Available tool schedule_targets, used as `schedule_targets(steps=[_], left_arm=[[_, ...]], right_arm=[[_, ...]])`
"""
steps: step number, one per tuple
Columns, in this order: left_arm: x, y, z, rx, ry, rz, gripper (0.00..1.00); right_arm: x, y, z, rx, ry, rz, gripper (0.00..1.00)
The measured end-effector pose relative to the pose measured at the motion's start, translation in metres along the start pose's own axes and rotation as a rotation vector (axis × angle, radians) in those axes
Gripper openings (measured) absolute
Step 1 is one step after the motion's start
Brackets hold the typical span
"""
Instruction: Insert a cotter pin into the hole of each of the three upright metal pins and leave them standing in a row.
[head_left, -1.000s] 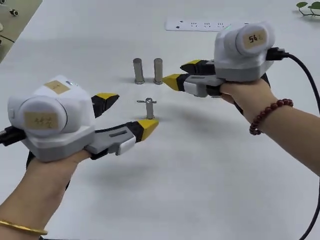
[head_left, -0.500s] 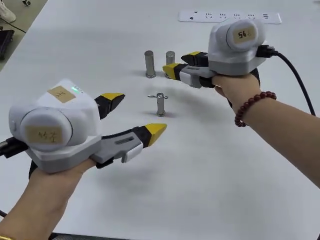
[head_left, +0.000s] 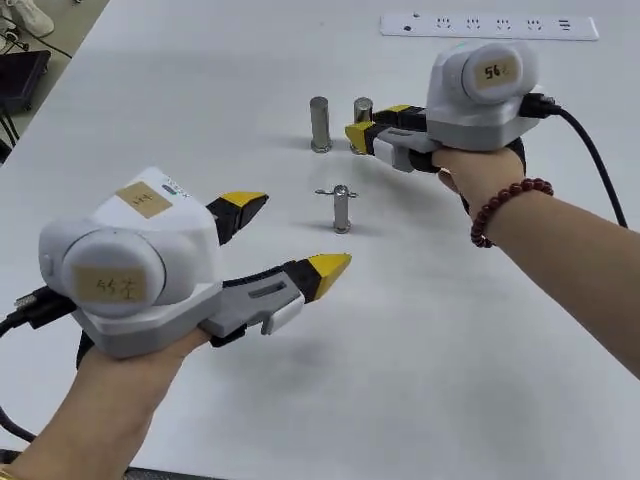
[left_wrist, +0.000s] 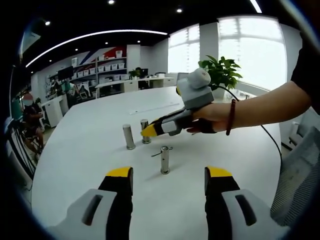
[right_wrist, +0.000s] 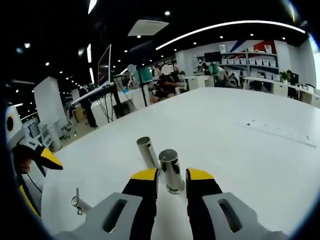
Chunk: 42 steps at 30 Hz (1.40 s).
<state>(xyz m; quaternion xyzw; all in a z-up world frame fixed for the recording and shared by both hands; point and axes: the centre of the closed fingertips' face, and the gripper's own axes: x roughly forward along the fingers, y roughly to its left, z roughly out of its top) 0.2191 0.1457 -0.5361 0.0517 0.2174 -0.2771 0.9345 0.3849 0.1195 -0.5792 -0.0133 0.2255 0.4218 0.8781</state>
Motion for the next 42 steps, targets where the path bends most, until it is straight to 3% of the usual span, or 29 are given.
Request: schedule_targets(steps=[12,17,25,33,42], left_arm=[[0.003,0.002,-0.009,-0.006,0.02,-0.008,0.53],[0.002,0.005,-0.006,-0.01,0.009,0.0,0.53],[0.0,0.008,-0.003,-0.007,-0.003,0.014,0.54],[0.002,0.01,-0.001,0.008,-0.003,0.02,0.56],[0.002,0.01,0.003,0.012,-0.016,0.017,0.57]], right_arm=[[0.003,0.004,-0.002,-0.007,0.003,0.012,0.1],[0.003,0.005,-0.002,-0.002,0.001,0.013,0.1],[0.005,0.003,-0.002,-0.096,0.023,0.012,0.08],[0.0,0.002,-0.003,-0.126,0.036,0.004,0.07],[-0.017,0.0,-0.008,-0.165,0.05,-0.031,0.07]])
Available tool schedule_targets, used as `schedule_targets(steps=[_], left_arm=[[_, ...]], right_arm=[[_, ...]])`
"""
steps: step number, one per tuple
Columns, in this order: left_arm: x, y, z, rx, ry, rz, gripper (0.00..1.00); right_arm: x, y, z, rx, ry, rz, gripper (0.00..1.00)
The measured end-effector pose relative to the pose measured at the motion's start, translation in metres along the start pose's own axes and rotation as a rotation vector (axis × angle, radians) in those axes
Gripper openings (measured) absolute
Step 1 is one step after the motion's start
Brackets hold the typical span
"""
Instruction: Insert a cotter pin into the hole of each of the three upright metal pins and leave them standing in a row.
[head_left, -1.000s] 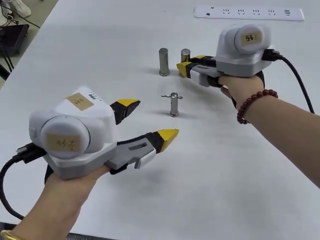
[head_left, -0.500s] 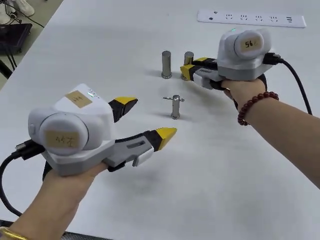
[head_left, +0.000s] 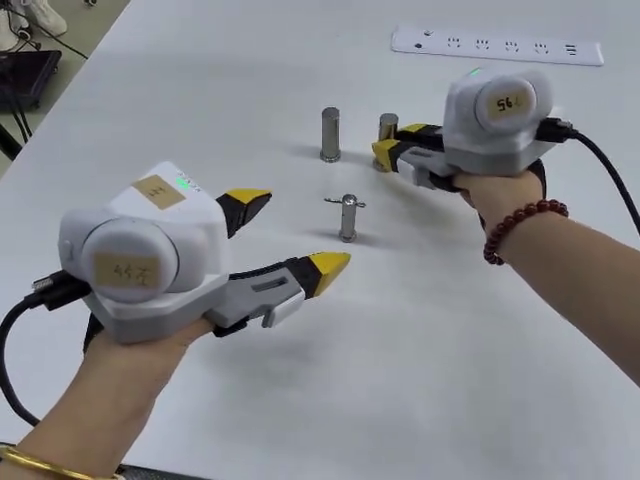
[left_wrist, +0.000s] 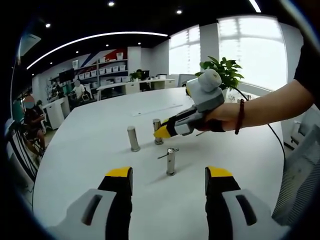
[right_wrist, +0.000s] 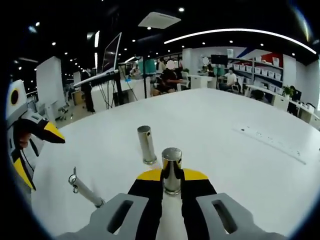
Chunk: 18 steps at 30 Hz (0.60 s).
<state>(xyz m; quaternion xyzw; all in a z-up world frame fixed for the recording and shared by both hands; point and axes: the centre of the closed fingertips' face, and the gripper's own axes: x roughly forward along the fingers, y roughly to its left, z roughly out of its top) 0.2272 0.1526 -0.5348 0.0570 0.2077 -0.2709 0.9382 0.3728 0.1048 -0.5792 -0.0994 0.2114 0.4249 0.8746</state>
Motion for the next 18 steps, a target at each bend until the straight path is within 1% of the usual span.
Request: schedule_targets(steps=[1,3,7,9,13,15,16,18], left_arm=[[0.0,-0.001,0.001,-0.001,-0.002,-0.004,0.57],[0.0,-0.002,0.001,-0.001,-0.004,-0.01,0.58],[0.0,-0.004,0.002,0.008,-0.001,-0.019,0.6],[0.001,-0.005,0.004,0.007,-0.008,-0.023,0.61],[0.001,-0.006,0.006,0.005,-0.011,-0.027,0.62],[0.0,-0.007,0.006,0.005,-0.01,-0.031,0.64],[0.0,-0.008,0.007,0.007,-0.012,-0.031,0.64],[0.0,-0.008,0.008,0.008,-0.015,-0.033,0.64]], right_arm=[[-0.003,0.001,-0.001,0.006,-0.002,-0.003,0.07],[-0.011,-0.003,-0.004,0.013,-0.003,-0.008,0.07],[-0.025,-0.002,-0.011,0.02,0.007,-0.021,0.07],[-0.036,0.0,-0.016,0.032,0.011,-0.031,0.07],[-0.049,0.004,-0.021,0.039,0.018,-0.048,0.07],[-0.055,0.001,-0.025,0.041,0.023,-0.057,0.07],[-0.058,0.006,-0.027,0.04,0.029,-0.059,0.07],[-0.067,0.007,-0.032,0.041,0.03,-0.07,0.07]])
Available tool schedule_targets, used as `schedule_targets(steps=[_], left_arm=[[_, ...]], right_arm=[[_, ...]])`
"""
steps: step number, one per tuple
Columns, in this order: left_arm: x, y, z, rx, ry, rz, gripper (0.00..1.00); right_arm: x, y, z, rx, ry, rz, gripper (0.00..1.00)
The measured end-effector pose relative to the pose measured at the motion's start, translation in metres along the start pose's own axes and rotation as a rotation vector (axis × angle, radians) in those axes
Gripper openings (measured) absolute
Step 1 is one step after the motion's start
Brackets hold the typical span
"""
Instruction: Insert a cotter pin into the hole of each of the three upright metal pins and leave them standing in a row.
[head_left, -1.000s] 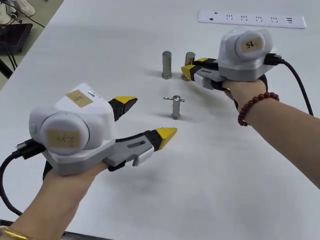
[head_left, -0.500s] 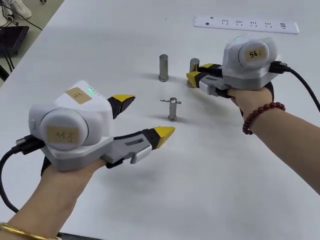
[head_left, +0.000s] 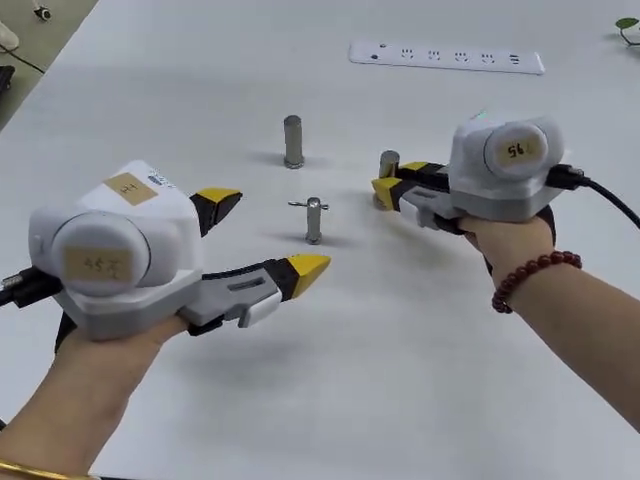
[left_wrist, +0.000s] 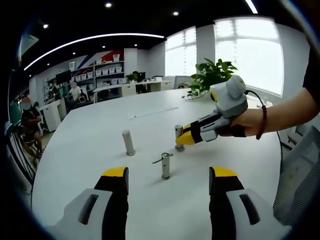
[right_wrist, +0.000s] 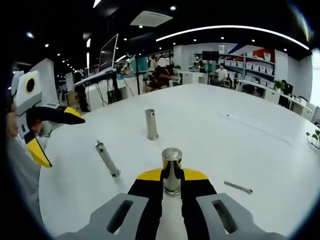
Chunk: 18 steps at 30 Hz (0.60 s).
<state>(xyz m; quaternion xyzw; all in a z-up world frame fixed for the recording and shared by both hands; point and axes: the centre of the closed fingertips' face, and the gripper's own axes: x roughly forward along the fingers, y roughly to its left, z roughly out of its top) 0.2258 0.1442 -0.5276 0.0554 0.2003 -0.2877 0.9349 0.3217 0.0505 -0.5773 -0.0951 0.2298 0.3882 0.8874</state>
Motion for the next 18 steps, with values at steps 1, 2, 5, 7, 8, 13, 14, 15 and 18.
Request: schedule_targets(steps=[1,2,5,7,8,13,14,15,18], left_arm=[[0.0,0.0,0.001,-0.002,-0.004,-0.003,0.64],[0.0,0.0,0.001,-0.003,-0.006,-0.004,0.64],[0.0,-0.001,0.003,-0.006,-0.014,-0.009,0.64],[-0.001,-0.001,0.004,0.0,-0.014,-0.011,0.64],[-0.001,-0.002,0.004,0.002,-0.013,-0.011,0.64],[-0.001,-0.002,0.005,0.004,-0.018,-0.014,0.64],[-0.001,-0.002,0.005,0.005,-0.017,-0.015,0.64],[-0.001,-0.003,0.005,0.007,-0.015,-0.018,0.64],[0.0,-0.004,0.005,0.008,-0.017,-0.022,0.64]], right_arm=[[-0.003,0.0,-0.001,0.002,0.002,-0.003,0.07],[-0.006,0.002,-0.002,0.003,0.003,-0.006,0.07],[-0.014,0.006,-0.006,0.002,0.006,-0.017,0.07],[-0.02,0.009,-0.007,0.002,0.004,-0.021,0.07],[-0.022,0.01,-0.007,0.003,0.004,-0.022,0.07],[-0.026,0.012,-0.009,0.01,0.007,-0.025,0.07],[-0.027,0.014,-0.01,0.008,0.008,-0.027,0.07],[-0.029,0.016,-0.011,0.009,0.008,-0.027,0.07],[-0.032,0.019,-0.011,0.013,0.003,-0.029,0.07]])
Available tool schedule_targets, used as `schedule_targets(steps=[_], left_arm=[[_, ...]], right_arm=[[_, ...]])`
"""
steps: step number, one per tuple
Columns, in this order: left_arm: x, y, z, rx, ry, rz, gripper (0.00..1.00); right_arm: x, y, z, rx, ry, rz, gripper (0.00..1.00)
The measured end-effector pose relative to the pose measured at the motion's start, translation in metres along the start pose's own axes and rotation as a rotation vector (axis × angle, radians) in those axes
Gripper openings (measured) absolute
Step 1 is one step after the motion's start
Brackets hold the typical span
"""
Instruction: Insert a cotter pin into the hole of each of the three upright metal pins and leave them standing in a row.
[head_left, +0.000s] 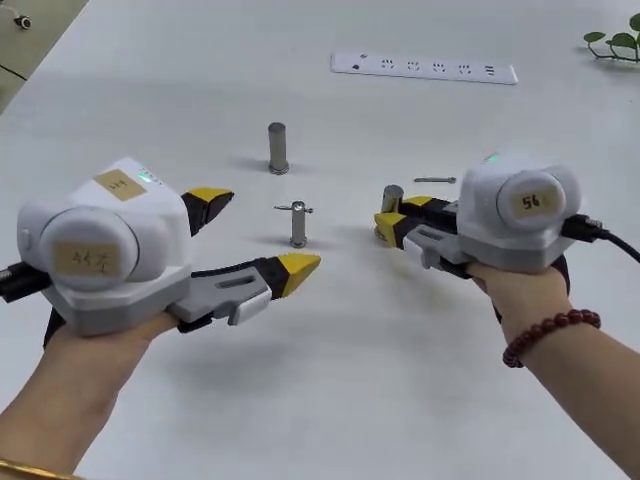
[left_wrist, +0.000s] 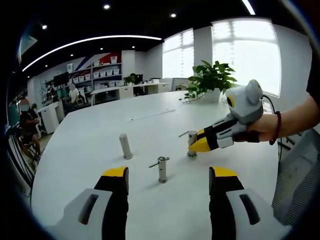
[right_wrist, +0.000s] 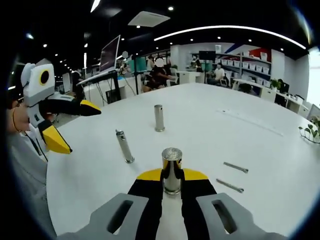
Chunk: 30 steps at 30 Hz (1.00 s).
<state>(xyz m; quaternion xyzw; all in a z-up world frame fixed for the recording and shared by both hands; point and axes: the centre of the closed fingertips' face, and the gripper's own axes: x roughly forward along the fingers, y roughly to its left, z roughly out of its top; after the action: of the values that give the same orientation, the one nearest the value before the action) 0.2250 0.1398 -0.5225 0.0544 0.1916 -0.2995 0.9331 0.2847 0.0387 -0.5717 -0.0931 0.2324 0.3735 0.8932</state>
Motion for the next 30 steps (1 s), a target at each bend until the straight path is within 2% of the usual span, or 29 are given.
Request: schedule_targets(steps=[11,16,20,30], left_arm=[[0.0,-0.001,0.002,0.002,-0.009,-0.005,0.63],[0.0,-0.003,0.001,-0.003,-0.005,-0.011,0.62],[0.0,-0.003,0.001,-0.001,-0.003,-0.01,0.61],[0.0,-0.002,0.002,0.005,-0.009,-0.007,0.61]], right_arm=[[-0.009,0.016,-0.011,0.01,0.011,-0.007,0.08],[-0.01,0.014,-0.02,-0.004,0.024,-0.034,0.07],[-0.014,0.012,-0.02,0.002,0.02,-0.044,0.07],[-0.017,0.014,-0.023,0.015,0.009,-0.039,0.08]])
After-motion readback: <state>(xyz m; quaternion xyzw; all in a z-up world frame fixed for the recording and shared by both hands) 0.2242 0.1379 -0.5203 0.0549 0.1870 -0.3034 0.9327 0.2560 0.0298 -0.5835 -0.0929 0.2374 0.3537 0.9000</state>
